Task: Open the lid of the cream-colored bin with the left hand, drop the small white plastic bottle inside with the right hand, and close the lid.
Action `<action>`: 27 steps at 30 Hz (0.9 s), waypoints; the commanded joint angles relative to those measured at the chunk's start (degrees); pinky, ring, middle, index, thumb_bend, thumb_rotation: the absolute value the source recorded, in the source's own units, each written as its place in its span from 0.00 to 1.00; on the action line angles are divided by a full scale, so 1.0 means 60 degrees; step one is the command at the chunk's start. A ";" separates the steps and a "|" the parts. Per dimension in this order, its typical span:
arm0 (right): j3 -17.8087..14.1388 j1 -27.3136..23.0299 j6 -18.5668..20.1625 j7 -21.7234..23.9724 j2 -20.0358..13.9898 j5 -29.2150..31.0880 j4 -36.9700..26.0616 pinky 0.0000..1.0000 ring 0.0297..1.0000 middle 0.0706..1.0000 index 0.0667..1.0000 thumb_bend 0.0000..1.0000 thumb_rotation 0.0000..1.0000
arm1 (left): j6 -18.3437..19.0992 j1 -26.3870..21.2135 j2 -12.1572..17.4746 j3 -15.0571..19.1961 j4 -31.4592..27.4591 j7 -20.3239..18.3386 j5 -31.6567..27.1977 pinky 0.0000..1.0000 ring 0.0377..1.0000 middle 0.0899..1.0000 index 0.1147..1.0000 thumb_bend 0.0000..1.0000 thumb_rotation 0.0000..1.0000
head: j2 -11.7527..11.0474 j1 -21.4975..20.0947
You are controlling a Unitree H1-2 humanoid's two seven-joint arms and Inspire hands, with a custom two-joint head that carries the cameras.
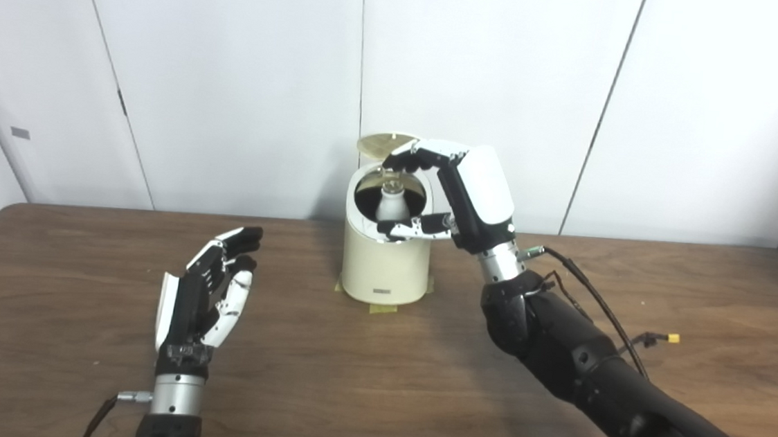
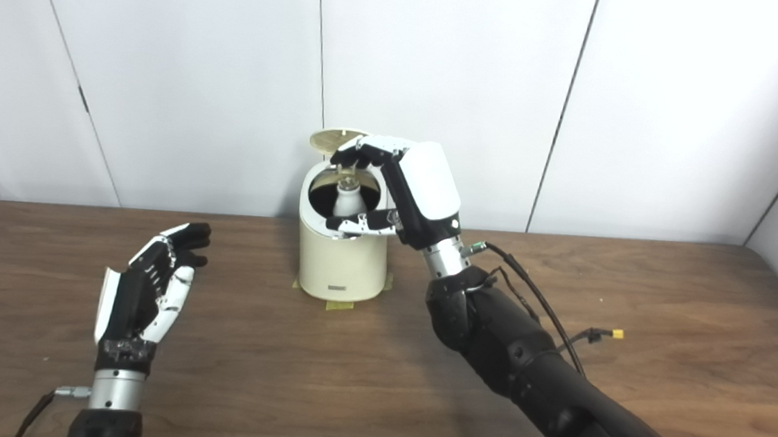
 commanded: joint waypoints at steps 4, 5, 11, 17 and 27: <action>-0.0597 -0.0125 -0.0211 -0.0526 0.0003 0.0374 -0.0738 0.33 0.34 0.37 0.44 0.53 0.15 | -0.0277 0.0780 -0.0241 -0.0164 0.0531 0.0115 0.0327 0.68 0.75 0.75 0.73 0.30 0.62 | -0.0009 -0.0032; -0.0723 -0.0046 -0.0211 -0.0523 0.0020 0.0415 -0.0902 0.31 0.32 0.35 0.44 0.52 0.15 | -0.0293 0.0775 -0.0241 -0.0162 0.0545 0.0101 0.0293 0.68 0.75 0.75 0.73 0.30 0.63 | -0.0009 -0.0032; -0.1490 0.0615 -0.0211 -0.0442 -0.0001 0.0657 -0.2075 0.20 0.22 0.41 0.45 0.51 0.01 | -0.0334 0.0740 -0.0249 -0.0140 0.0603 0.0076 0.0182 0.68 0.75 0.75 0.73 0.30 0.61 | -0.0032 -0.0099; -0.2268 0.1522 -0.0211 -0.0497 -0.0016 0.1016 -0.3060 0.15 0.17 0.39 0.47 0.51 0.01 | -0.0358 0.0712 -0.0236 -0.0160 0.0645 0.0029 0.0143 0.69 0.76 0.75 0.73 0.29 0.59 | -0.0027 -0.0138; -0.2719 0.3298 -0.0211 0.0123 -0.0730 0.1676 -0.4269 0.35 0.38 0.43 0.47 0.50 0.08 | -0.0324 0.0684 -0.0231 -0.0125 0.0659 0.0061 0.0160 0.69 0.75 0.75 0.72 0.29 0.59 | -0.0038 -0.0218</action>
